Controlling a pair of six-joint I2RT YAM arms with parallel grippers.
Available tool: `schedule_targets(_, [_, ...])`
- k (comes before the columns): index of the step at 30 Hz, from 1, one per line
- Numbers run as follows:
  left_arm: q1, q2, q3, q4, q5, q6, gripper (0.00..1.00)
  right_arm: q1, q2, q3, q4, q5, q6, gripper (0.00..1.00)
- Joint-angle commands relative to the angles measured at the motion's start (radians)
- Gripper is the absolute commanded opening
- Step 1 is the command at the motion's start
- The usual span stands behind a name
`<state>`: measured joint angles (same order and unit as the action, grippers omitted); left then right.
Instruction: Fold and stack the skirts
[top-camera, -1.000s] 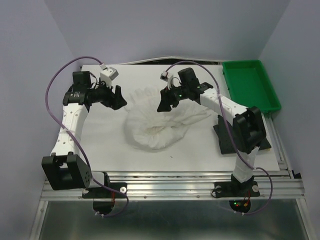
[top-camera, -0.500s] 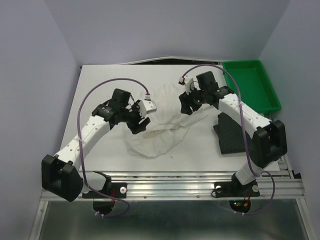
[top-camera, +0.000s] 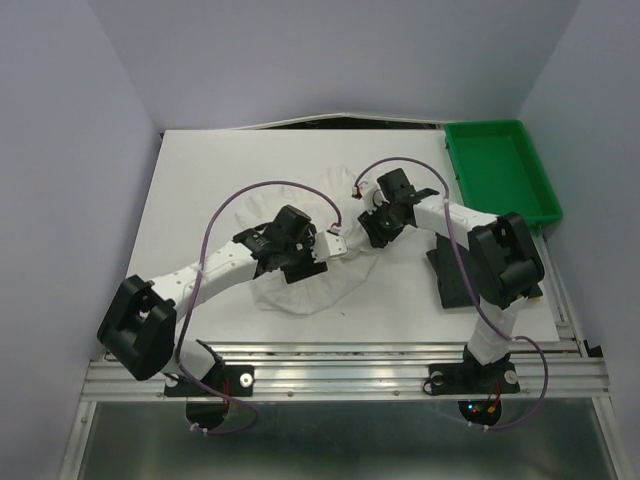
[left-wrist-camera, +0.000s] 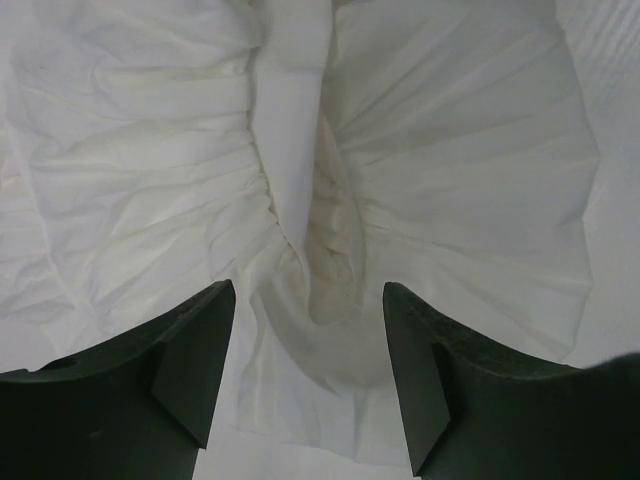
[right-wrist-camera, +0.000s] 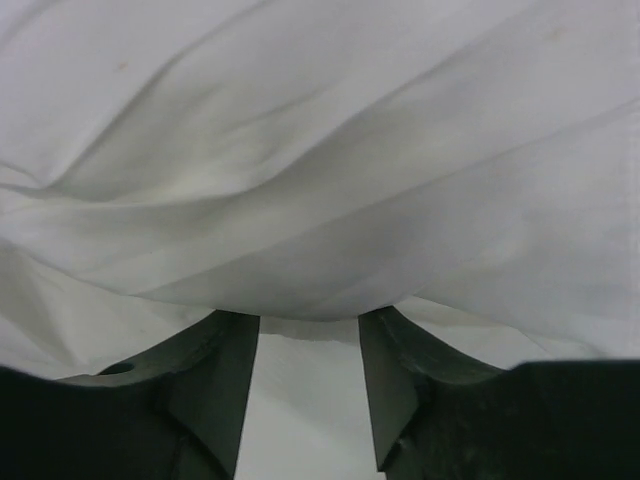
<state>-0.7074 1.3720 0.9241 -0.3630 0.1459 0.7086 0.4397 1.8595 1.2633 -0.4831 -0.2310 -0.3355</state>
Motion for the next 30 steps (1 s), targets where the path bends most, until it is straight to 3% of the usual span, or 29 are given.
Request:
schedule_targets(1, [-0.020, 0.051, -0.028, 0.114, -0.098, -0.004, 0.70, 0.004, -0.002, 0.013, 0.100, 0.048, 0.018, 0.43])
schedule_targets(3, [-0.024, 0.074, -0.042, 0.131, -0.121, 0.003, 0.65, 0.004, -0.014, 0.016, 0.097, 0.039, 0.033, 0.34])
schedule_targets(7, [-0.029, 0.111, -0.047, 0.108, -0.135, 0.031, 0.47, 0.004, -0.086, 0.034, 0.068, -0.005, 0.041, 0.01])
schedule_targets(14, [-0.029, -0.026, -0.083, 0.021, -0.054, 0.055, 0.01, 0.004, -0.264, 0.105, -0.038, -0.155, 0.038, 0.01])
schedule_targets(19, [-0.015, -0.203, -0.033, -0.141, 0.120, 0.083, 0.00, -0.006, -0.359, 0.166, -0.121, -0.315, 0.072, 0.01])
schedule_targets(22, [0.023, -0.301, -0.019, -0.185, 0.197, 0.106, 0.00, -0.036, -0.361, 0.212, -0.123, -0.320, 0.082, 0.01])
schedule_targets(27, [0.081, -0.375, -0.018, -0.200, 0.257, 0.180, 0.00, -0.165, -0.145, 0.350, -0.173, -0.318, 0.035, 0.01])
schedule_targets(30, [0.204, -0.323, 0.016, -0.192, 0.343, 0.160, 0.00, -0.188, 0.065, 0.441, -0.199, -0.341, -0.002, 0.01])
